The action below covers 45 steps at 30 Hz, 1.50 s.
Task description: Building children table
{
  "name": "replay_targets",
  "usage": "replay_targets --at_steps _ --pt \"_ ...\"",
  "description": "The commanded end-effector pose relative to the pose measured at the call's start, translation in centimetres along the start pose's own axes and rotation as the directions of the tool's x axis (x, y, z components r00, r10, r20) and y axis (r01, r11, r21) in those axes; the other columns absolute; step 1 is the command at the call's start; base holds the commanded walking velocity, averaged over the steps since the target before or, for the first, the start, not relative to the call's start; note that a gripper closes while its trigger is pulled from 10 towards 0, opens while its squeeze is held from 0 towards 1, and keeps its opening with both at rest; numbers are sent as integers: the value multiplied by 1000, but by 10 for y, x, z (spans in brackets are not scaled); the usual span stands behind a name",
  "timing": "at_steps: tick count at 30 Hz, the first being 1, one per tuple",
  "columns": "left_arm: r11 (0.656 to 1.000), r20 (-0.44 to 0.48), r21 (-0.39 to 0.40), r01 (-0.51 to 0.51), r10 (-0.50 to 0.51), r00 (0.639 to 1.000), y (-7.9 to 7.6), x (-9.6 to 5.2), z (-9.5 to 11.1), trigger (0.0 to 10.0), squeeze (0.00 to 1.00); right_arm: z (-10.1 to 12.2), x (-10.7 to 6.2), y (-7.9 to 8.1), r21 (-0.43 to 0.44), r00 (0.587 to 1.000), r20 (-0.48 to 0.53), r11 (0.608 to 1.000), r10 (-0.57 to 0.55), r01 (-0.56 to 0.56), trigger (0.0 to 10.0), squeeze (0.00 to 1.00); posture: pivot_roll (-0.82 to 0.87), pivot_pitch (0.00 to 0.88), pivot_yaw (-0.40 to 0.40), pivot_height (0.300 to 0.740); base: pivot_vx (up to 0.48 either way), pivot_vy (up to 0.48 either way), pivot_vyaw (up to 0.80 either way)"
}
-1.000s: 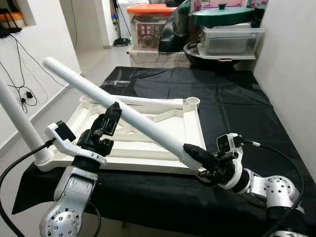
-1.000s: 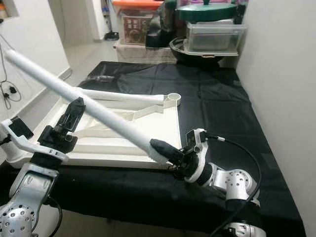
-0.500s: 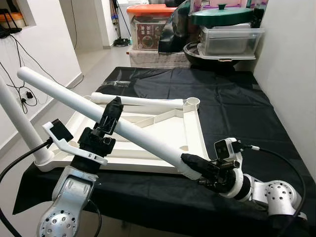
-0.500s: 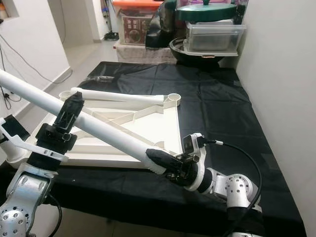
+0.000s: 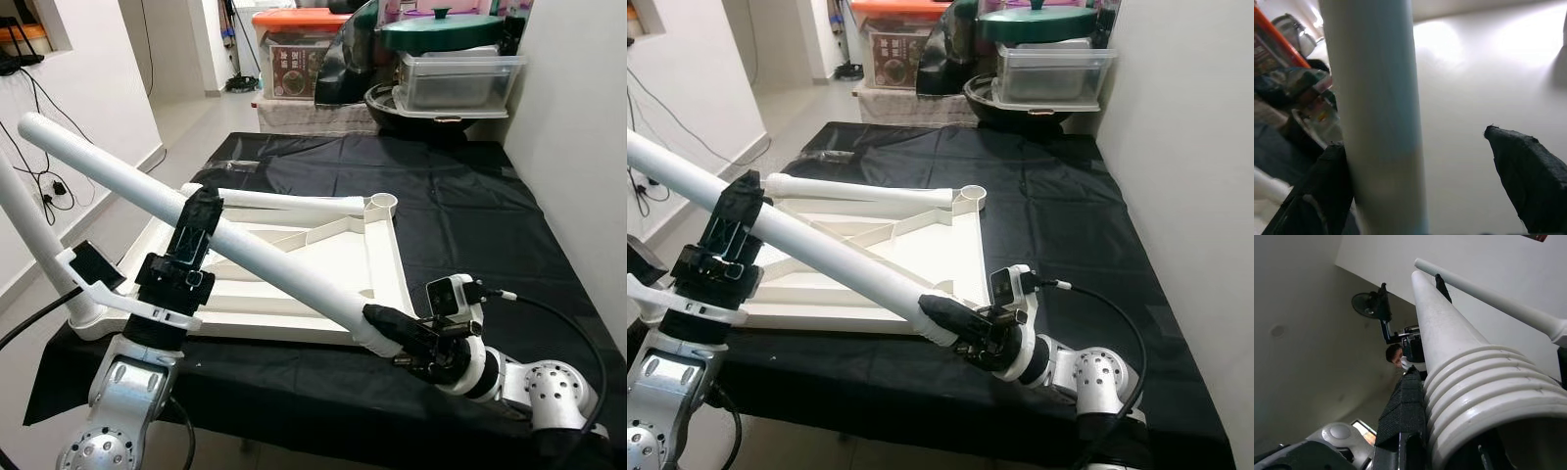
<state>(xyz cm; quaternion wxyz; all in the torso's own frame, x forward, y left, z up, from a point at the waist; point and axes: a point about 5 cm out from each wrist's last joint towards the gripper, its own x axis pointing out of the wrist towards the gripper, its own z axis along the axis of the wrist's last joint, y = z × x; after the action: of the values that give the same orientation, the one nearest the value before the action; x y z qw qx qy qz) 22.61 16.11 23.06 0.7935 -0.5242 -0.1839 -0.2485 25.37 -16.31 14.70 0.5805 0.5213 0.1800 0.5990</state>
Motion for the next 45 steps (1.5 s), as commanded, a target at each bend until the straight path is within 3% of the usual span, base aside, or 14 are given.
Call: replay_targets --at_steps 1,2,3,4,5,8,9,12,13,31,32,36,37,45 --pt "999 7 18 47 -47 999 -8 -1 4 10000 0 -3 -4 -4 -6 998 -8 998 -55 55 0 0 1 0 14 740 0 0 0" --pt "999 5 20 37 -38 999 -7 -3 5 8510 0 -4 -4 -4 -7 998 -14 998 -54 54 0 0 -1 0 14 740 0 0 0" --pt "999 6 19 31 -32 999 -5 -4 6 5451 0 -4 -4 -4 -13 999 -20 999 -51 51 0 0 -1 0 14 740 0 0 0" --pt "999 6 19 31 -32 999 -5 -4 6 5451 0 -4 -4 -4 -13 999 -20 999 -51 51 0 0 -1 0 14 740 0 0 0" --pt "999 8 17 28 -28 1000 -5 -5 8 4000 0 -5 -4 -3 -14 998 -28 999 -48 48 0 0 -1 0 14 740 0 0 0" --pt "999 9 8 32 -32 999 -4 -6 8 4941 0 -8 -4 -3 -14 998 -43 999 -49 48 0 0 -3 0 14 740 0 0 0" --pt "999 4 10 32 -32 999 -4 -6 8 6549 0 -10 -4 -3 -18 997 -50 999 -50 49 0 0 -3 0 14 740 0 0 0" --pt "999 2 12 31 -31 1000 -4 -5 7 6549 0 -10 -4 -4 -20 997 -53 999 -50 49 0 0 -3 0 14 740 0 0 0" --pt "999 6 0 41 -41 999 -4 -5 8 0 0 -12 -4 -4 -21 996 -68 999 -51 49 0 0 -7 0 17 740 0 0 0" --pt "998 55 -61 30 -26 998 0 -5 9 0 0 -6 -2 -6 -56 999 -27 998 -42 41 0 0 -6 0 14 740 0 0 0" --pt "998 57 -61 32 -28 998 -1 -5 9 0 0 -3 -1 -7 -66 999 -3 997 -38 38 10000 0 -6 0 14 740 0 0 0" --pt "998 62 -58 36 -32 998 -2 -5 10 0 0 3 0 -6 -86 999 37 996 -24 27 10000 0 -3 0 14 740 0 0 0" --pt "997 73 -59 40 -35 997 -2 -4 13 0 0 4 0 -6 -93 999 49 995 -23 28 10000 1000 -3 0 14 740 0 0 0" --pt "998 127 -42 38 -33 991 -4 3 28 0 0 6 -12 -14 -83 993 82 992 -90 97 10000 1000 -2 0 13 740 0 0 0"
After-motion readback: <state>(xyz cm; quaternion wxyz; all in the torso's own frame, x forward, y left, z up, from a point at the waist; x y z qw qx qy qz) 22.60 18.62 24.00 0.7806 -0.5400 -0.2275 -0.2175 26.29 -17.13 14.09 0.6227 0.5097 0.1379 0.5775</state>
